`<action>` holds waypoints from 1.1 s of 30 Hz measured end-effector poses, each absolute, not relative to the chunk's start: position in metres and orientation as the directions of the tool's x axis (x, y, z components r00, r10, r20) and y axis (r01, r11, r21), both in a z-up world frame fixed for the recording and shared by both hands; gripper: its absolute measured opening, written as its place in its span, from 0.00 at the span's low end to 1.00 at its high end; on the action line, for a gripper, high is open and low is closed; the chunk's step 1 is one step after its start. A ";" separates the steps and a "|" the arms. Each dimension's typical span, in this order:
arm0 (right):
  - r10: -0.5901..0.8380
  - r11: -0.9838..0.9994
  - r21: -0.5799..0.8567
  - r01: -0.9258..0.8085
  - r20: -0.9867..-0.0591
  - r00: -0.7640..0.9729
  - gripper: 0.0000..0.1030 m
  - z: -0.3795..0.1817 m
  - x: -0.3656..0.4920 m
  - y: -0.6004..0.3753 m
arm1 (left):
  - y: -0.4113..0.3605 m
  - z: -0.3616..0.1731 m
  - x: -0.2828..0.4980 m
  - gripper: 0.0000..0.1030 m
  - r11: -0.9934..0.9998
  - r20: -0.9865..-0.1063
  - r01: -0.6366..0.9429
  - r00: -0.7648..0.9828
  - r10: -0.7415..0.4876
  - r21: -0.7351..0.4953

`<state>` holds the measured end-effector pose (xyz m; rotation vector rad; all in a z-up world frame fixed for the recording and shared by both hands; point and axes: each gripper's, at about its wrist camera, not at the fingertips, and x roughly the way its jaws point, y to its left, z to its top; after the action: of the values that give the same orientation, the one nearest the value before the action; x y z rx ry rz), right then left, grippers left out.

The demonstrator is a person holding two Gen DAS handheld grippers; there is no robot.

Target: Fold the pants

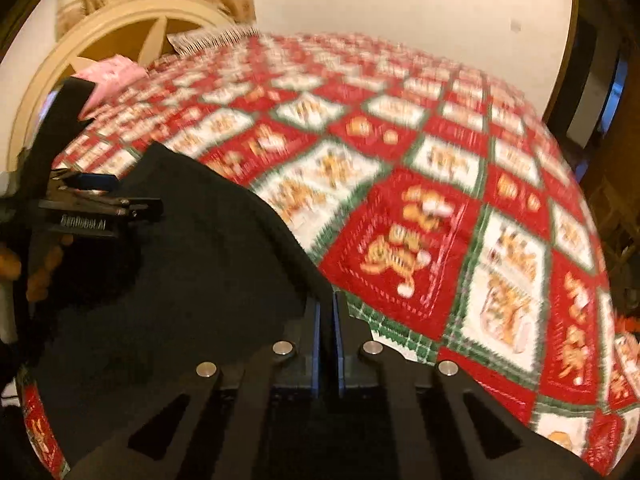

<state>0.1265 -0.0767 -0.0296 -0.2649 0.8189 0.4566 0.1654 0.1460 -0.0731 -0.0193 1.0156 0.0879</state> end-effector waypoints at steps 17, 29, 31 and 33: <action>0.272 0.765 -0.376 -0.522 -0.547 0.792 0.05 -0.010 0.011 -0.040 | 0.155 -0.033 0.188 1.00 0.936 -0.881 -0.122 0.396 -0.259 -0.330; 0.283 0.812 -0.306 -0.496 -0.537 0.795 0.04 0.000 0.016 -0.052 | 0.156 -0.062 0.197 0.39 0.915 -0.909 -0.212 0.322 -0.266 -0.343; 0.286 0.820 -0.300 -0.488 -0.523 0.803 0.04 0.008 0.010 -0.055 | 0.161 -0.058 0.193 0.16 0.889 -0.877 -0.202 0.355 -0.324 -0.410; 0.294 0.826 -0.287 -0.485 -0.515 0.805 0.04 0.017 0.003 -0.059 | 0.167 -0.049 0.184 0.13 0.858 -0.832 -0.177 0.398 -0.386 -0.483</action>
<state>0.0032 -0.0593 0.0171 -0.4242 0.4736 0.4303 0.1843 0.1670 -0.0488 -0.5557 1.1708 -0.1412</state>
